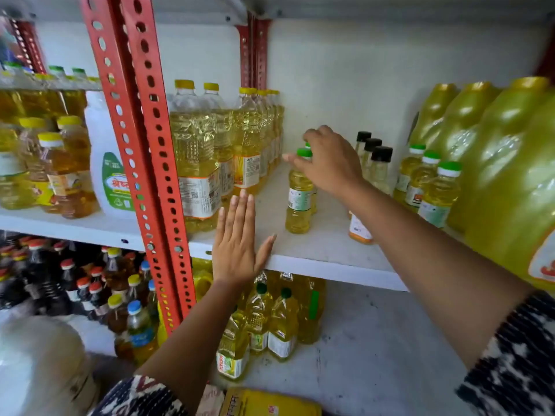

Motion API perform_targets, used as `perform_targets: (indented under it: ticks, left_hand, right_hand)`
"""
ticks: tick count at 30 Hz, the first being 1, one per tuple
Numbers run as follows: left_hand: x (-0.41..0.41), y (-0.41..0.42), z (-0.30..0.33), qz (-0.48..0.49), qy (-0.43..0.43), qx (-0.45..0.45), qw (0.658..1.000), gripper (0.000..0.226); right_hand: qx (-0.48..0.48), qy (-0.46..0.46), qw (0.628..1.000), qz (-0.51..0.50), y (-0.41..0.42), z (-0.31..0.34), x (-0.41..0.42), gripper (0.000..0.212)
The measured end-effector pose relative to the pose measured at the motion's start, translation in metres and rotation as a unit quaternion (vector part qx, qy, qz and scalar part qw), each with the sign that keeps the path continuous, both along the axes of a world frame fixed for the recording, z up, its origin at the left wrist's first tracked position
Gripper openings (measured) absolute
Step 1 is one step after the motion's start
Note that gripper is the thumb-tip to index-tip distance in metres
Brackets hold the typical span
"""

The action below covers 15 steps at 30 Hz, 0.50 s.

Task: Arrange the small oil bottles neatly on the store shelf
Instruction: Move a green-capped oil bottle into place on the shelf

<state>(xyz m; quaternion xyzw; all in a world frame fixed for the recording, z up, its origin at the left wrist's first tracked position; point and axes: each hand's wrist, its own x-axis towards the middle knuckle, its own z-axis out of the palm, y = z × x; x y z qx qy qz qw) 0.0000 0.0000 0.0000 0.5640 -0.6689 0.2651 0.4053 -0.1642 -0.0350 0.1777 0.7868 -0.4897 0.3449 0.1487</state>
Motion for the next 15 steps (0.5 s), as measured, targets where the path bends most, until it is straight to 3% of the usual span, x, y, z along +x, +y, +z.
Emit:
perform_targets:
  ticks: [8,12,15]
  left_hand:
    - [0.003,-0.006,-0.007,0.018,-0.031,-0.068,0.997,0.073]
    - [0.003,-0.005,-0.008,0.021,-0.027,-0.066,0.997,0.073]
    - [0.003,-0.005,-0.006,0.021,-0.027,-0.06,0.998,0.073]
  right_hand:
    - [0.103,0.015,0.994,0.016,-0.011,0.027,0.001,0.03]
    - [0.135,-0.019,0.99,0.026,-0.008,0.027,-0.001,0.044]
    - [0.129,-0.051,0.99,0.018,-0.01,0.021,-0.001,0.037]
